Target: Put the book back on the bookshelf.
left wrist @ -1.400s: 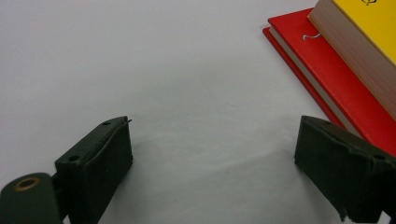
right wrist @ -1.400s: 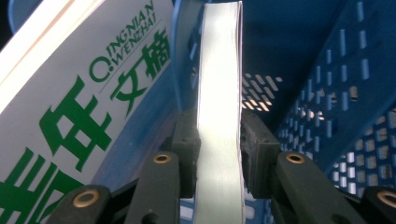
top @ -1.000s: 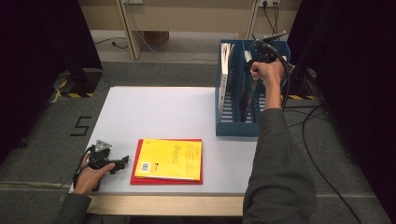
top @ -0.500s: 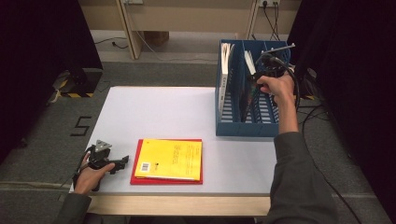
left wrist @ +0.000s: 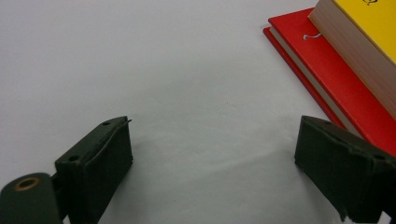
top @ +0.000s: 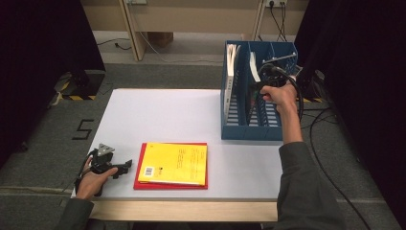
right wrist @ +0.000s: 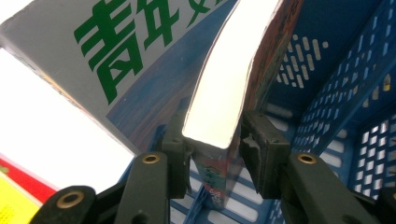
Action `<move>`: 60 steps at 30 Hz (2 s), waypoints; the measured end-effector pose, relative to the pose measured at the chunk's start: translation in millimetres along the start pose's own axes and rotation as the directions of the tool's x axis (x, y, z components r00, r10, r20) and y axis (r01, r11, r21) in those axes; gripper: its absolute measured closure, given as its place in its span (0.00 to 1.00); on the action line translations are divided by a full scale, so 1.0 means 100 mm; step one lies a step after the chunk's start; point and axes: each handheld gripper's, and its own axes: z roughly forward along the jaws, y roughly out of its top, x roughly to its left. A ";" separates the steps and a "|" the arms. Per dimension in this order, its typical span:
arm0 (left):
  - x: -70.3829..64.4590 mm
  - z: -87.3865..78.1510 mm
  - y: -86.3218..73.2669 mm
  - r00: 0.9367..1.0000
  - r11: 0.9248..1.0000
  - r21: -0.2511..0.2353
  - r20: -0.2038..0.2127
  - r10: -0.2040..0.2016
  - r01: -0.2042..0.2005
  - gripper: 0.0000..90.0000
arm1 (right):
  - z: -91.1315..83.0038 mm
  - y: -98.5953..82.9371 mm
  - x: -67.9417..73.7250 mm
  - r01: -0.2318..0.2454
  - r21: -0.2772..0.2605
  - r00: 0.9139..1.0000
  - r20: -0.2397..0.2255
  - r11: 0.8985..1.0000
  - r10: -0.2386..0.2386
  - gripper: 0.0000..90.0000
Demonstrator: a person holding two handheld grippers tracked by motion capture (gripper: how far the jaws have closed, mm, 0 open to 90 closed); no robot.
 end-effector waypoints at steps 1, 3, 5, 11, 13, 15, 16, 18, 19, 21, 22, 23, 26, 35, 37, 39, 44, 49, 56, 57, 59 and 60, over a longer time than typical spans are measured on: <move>0.00 0.00 0.00 1.000 1.000 -0.001 -0.001 0.000 0.000 0.11 | 0.00 0.02 0.01 0.007 0.008 1.000 0.013 1.000 -0.007 0.72; 0.00 0.00 0.00 1.000 1.000 -0.003 -0.001 -0.002 0.002 0.11 | 0.02 0.03 0.01 -0.002 0.004 1.000 0.015 1.000 0.002 0.72; 0.00 0.00 0.00 1.000 1.000 -0.001 -0.001 0.000 0.000 0.11 | 0.04 0.04 0.00 -0.008 0.005 1.000 0.021 1.000 0.008 0.73; 0.00 0.00 0.00 1.000 1.000 0.000 0.000 0.000 0.000 0.11 | 0.12 0.08 -0.03 -0.006 0.008 0.999 0.042 1.000 0.006 0.73; 0.00 0.00 0.00 1.000 1.000 -0.002 0.000 -0.002 0.002 0.11 | 0.16 0.09 -0.03 -0.009 0.012 0.999 0.050 1.000 0.009 0.72; 0.00 0.00 0.00 1.000 1.000 0.000 0.000 0.000 0.000 0.11 | 0.20 0.09 -0.04 -0.010 0.019 0.999 0.051 1.000 0.010 0.71; 0.00 0.00 0.00 1.000 1.000 0.000 0.000 0.000 0.000 0.11 | 0.22 0.10 -0.04 -0.007 0.019 0.999 0.053 1.000 0.006 0.71; 0.00 0.00 0.00 1.000 1.000 0.000 0.000 0.000 0.000 0.11 | 0.22 0.09 -0.05 -0.018 0.014 0.998 0.057 1.000 0.018 0.72; 0.00 0.00 0.00 1.000 1.000 0.000 0.000 0.000 0.000 0.11 | 0.22 0.09 -0.05 -0.018 0.016 0.998 0.060 1.000 0.017 0.72; 0.00 0.00 0.00 1.000 1.000 0.000 0.000 0.000 0.000 0.11 | 0.22 0.10 -0.05 -0.011 0.021 0.998 0.063 1.000 0.009 0.72; 0.00 0.00 0.00 1.000 1.000 0.000 0.000 0.000 0.000 0.11 | 0.23 0.10 -0.05 -0.010 0.021 0.998 0.064 1.000 0.009 0.73; 0.00 0.00 0.00 1.000 1.000 -0.002 -0.001 -0.002 0.002 0.11 | 0.23 0.10 -0.04 -0.013 0.020 0.998 0.064 1.000 0.011 0.72; 0.00 0.00 0.00 1.000 1.000 0.000 0.000 0.000 0.000 0.11 | 0.24 0.12 -0.03 -0.012 0.027 0.998 0.066 1.000 0.010 0.73; 0.00 0.00 0.00 1.000 1.000 0.000 0.000 0.000 0.000 0.11 | 0.26 0.10 -0.01 -0.006 0.032 0.998 0.069 0.999 0.004 0.66; 0.00 0.00 0.00 1.000 1.000 0.000 0.000 0.000 0.000 0.11 | 0.26 0.08 -0.01 -0.022 0.027 0.998 0.053 0.999 0.020 0.60; 0.00 0.00 0.00 1.000 1.000 0.000 0.000 0.000 0.000 0.11 | 0.26 0.07 0.00 -0.005 0.054 0.999 0.049 0.999 0.002 0.55; 0.00 0.00 0.00 1.000 1.000 -0.003 -0.001 -0.002 0.002 0.11 | 0.19 0.01 -0.03 -0.017 0.061 0.997 0.071 0.998 0.013 0.48; 0.00 0.00 0.00 1.000 1.000 -0.005 -0.001 -0.004 0.004 0.11 | 0.05 -0.07 -0.04 -0.020 0.038 0.999 0.042 0.999 0.018 0.42; 0.00 0.00 0.00 1.000 1.000 -0.004 0.001 -0.001 0.001 0.11 | -0.09 -0.28 0.01 0.012 0.030 1.000 0.027 0.999 -0.013 0.39; 0.00 0.00 0.00 1.000 1.000 -0.004 0.001 -0.001 0.001 0.11 | -0.10 -0.32 0.02 0.006 0.018 1.000 0.021 1.000 -0.007 0.39; 0.00 0.00 -0.01 1.000 1.000 -0.004 0.001 -0.001 0.001 0.11 | -0.14 -0.40 0.02 0.007 0.002 1.000 0.020 1.000 -0.007 0.39; 0.00 0.00 -0.01 1.000 1.000 -0.004 0.001 -0.001 0.001 0.11 | -0.15 -0.43 0.02 0.009 0.000 1.000 0.021 1.000 -0.009 0.38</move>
